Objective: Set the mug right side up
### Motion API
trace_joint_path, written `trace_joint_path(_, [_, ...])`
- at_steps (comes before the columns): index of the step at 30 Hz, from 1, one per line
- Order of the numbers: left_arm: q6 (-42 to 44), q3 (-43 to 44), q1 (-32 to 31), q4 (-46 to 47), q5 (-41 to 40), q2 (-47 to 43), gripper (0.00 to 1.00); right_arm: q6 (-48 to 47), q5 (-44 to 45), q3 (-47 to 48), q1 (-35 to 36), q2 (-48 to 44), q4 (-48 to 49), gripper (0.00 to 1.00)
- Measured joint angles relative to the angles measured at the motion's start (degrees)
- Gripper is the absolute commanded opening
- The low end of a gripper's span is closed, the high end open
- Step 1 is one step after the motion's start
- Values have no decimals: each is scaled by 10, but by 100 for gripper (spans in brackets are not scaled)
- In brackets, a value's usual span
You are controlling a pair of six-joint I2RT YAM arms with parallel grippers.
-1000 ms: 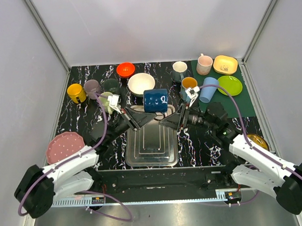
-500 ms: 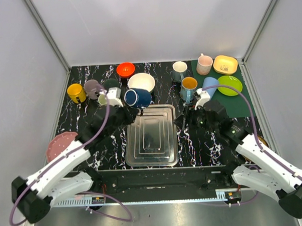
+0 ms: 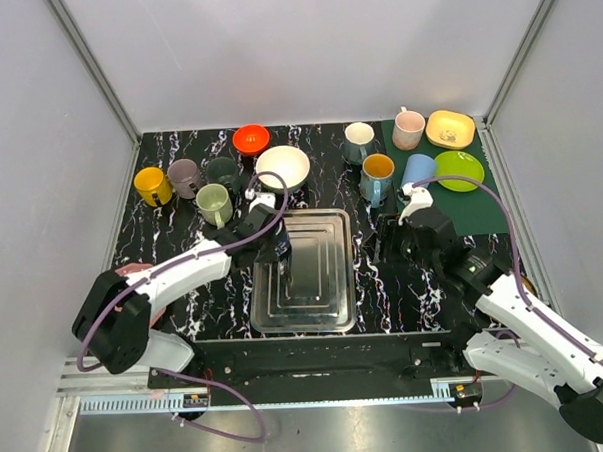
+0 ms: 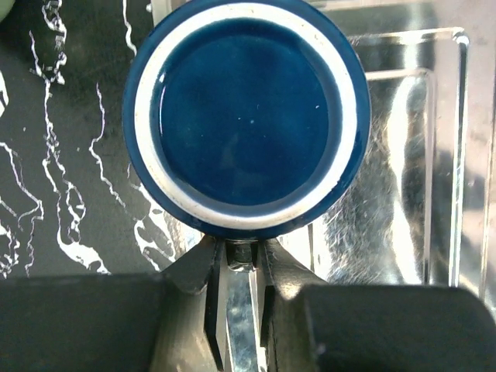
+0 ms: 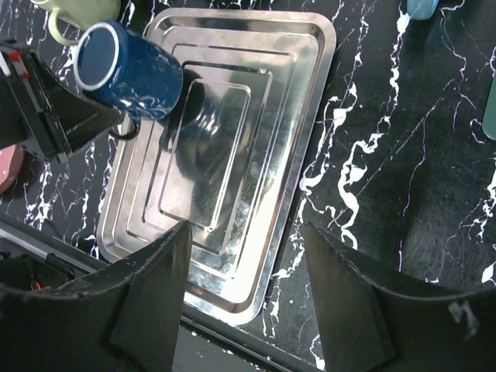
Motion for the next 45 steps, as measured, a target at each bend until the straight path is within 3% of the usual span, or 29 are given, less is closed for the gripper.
trace_joint_path(11, [6,54,0,46,-11,109,1,0,-2,-26,0,-4,-1,66])
trace_joint_path(12, [8,58,0,49,-12,114,6,0,-2,-26,0,-5,-1,66])
trace_joint_path(13, [7,61,0,52,-13,118,23,0,-2,-26,0,-5,-1,67])
trace_joint_path(16, [3,63,0,53,-20,120,48,0,-2,-26,0,-6,-1,69])
trace_joint_path(18, [1,64,0,50,-25,120,57,0,2,-26,0,-6,-3,70])
trace_joint_path(20, [-1,67,0,44,-29,115,81,0,13,-25,0,-5,-9,72])
trace_joint_path(22, [-2,67,0,33,-32,93,87,-2,33,-18,0,5,-22,74])
trace_joint_path(30, [-14,70,-7,3,-35,-115,99,-43,188,82,-15,137,-43,80])
trace_joint_path(36, [-45,2,-10,12,-23,-274,99,-64,165,214,-112,339,-24,77])
trace_joint_path(45, [-57,-83,-10,-6,51,-351,99,-104,146,307,-126,512,-20,75])
